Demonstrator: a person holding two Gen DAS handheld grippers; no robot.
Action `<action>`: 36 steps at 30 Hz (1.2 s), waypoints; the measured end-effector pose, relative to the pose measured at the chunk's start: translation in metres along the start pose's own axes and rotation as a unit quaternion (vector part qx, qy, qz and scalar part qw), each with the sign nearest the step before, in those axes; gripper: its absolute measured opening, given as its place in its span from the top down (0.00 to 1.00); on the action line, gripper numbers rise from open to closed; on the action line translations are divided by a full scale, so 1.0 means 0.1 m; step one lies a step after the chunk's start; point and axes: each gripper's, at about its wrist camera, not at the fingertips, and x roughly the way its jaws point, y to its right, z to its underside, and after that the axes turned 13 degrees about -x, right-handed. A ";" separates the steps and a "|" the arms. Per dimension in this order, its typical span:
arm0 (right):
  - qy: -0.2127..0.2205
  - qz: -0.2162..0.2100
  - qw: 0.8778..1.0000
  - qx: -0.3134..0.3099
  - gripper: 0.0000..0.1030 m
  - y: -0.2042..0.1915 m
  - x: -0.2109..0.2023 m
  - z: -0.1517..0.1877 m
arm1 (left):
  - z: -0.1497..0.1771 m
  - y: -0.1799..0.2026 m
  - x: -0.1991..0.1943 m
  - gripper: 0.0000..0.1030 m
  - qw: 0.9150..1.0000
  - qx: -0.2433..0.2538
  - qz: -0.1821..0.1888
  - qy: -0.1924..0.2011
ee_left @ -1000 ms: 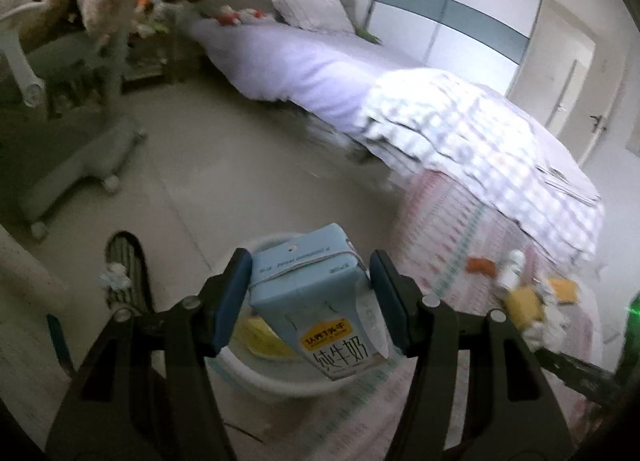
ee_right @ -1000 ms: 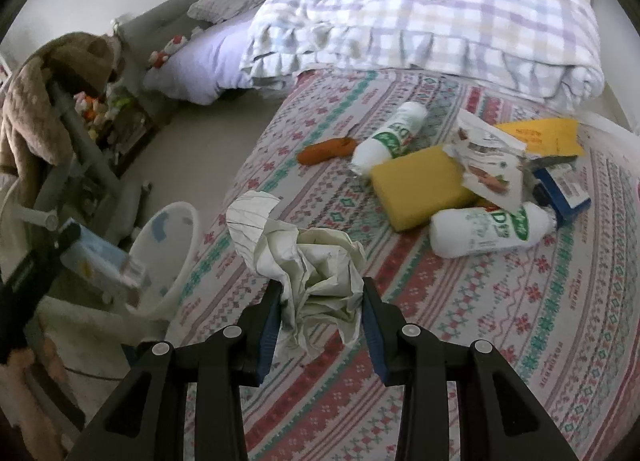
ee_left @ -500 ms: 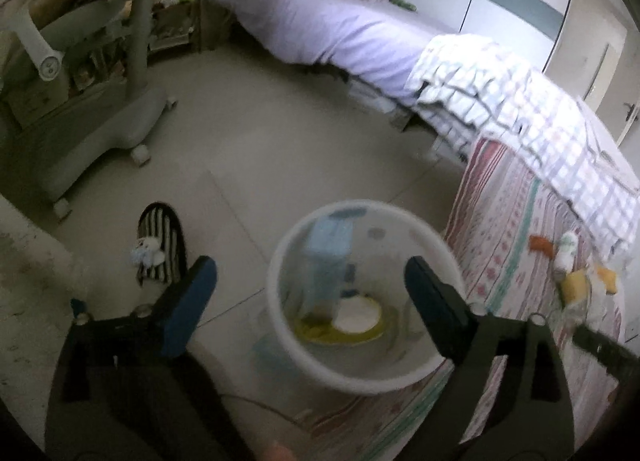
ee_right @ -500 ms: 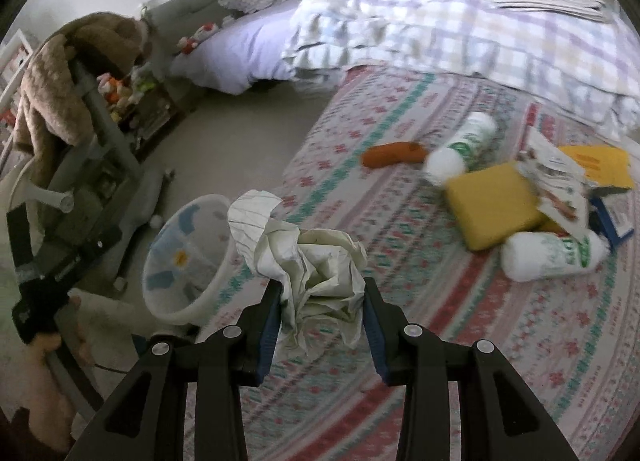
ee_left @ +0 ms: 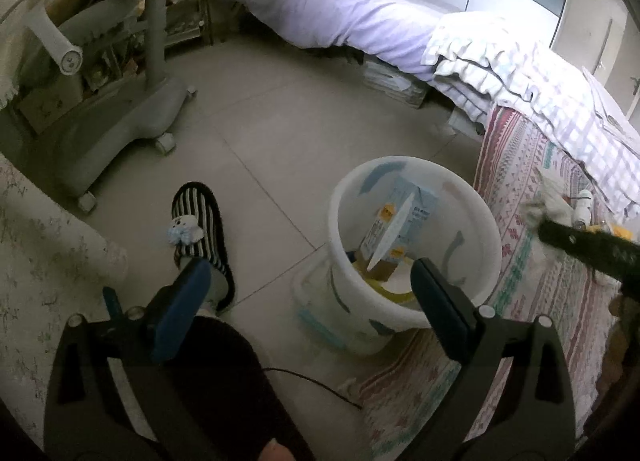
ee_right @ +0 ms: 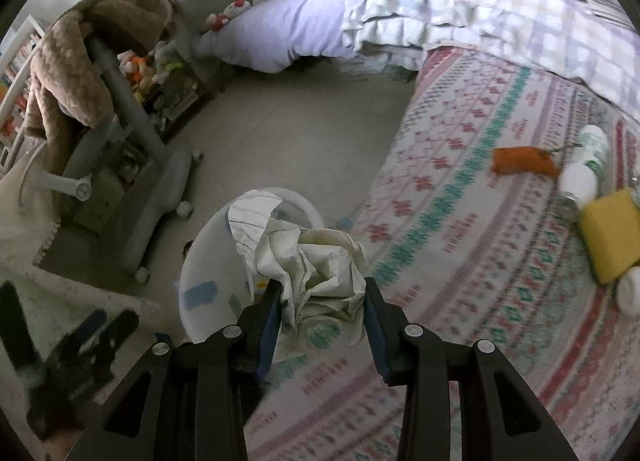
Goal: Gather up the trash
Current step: 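Carry the carton and crumpled bag to the white bin and release both, then return both tools to the bed and bring the right tool to the white tissue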
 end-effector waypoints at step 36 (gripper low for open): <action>0.018 0.105 0.994 -0.011 0.24 0.61 -1.54 1.29 | 0.72 0.70 -0.56 0.03 0.995 0.068 0.067 -0.012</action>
